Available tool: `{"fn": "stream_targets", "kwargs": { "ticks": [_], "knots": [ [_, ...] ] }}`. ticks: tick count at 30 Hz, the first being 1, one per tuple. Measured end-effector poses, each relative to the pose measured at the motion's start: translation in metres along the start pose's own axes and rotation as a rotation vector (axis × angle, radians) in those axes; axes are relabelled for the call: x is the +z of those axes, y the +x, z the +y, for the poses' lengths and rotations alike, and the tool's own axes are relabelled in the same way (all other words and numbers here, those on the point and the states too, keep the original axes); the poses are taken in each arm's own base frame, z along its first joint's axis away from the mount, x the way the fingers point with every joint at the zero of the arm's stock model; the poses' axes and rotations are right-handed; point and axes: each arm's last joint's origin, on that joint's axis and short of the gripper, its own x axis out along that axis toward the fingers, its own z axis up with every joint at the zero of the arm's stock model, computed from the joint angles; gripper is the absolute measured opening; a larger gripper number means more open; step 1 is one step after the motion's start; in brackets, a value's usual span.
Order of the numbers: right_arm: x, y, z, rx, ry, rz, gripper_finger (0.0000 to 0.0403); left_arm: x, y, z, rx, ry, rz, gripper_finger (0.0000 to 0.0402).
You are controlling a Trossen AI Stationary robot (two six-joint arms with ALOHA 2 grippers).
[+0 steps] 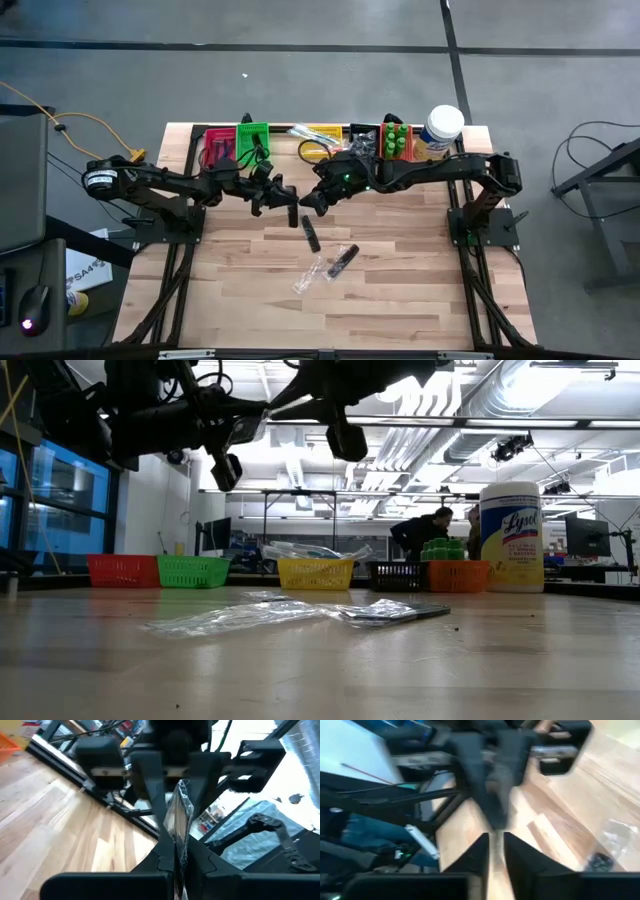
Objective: Pick & Place Travel size toiletries
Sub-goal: Put the black comb into the green bin
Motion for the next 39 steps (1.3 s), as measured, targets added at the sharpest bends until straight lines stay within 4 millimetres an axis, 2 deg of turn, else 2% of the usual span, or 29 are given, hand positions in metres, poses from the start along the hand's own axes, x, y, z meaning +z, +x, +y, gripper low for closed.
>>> {"fn": "stream_targets", "kwargs": {
  "ticks": [7, 11, 14, 18, 22, 30, 34, 39],
  "knots": [
    [0.014, -0.032, 0.013, 0.023, -0.035, -0.044, 0.0168, 0.003, -0.004, 0.008, 0.052, -0.027, -0.004, 0.0004],
    [0.024, -0.060, 0.016, -0.008, -0.024, -0.082, 0.0231, 0.017, -0.015, 0.018, 0.121, -0.040, -0.061, 0.0004],
    [0.030, -0.085, 0.017, -0.063, -0.016, -0.126, 0.0257, 0.030, -0.029, 0.029, 0.242, -0.067, -0.086, 0.0004],
    [0.034, -0.106, 0.017, -0.143, -0.038, -0.191, 0.0268, 0.052, -0.049, 0.042, 0.467, -0.103, -0.094, 0.0004],
    [0.037, -0.114, 0.015, -0.187, -0.039, -0.223, 0.0264, 0.072, -0.068, 0.052, 0.759, -0.120, -0.070, 0.0004],
    [0.036, -0.117, 0.010, -0.227, -0.052, -0.206, 0.0257, 0.118, -0.088, 0.045, 1.186, -0.034, -0.070, 0.0004],
    [0.036, -0.117, 0.009, -0.258, -0.066, -0.210, 0.0256, 0.121, -0.101, 0.050, 1.353, -0.045, -0.086, 0.0004],
    [0.036, -0.117, 0.009, -0.266, -0.091, -0.212, 0.0256, 0.117, -0.108, 0.072, 1.418, -0.104, -0.050, 0.0004]
  ]
}}
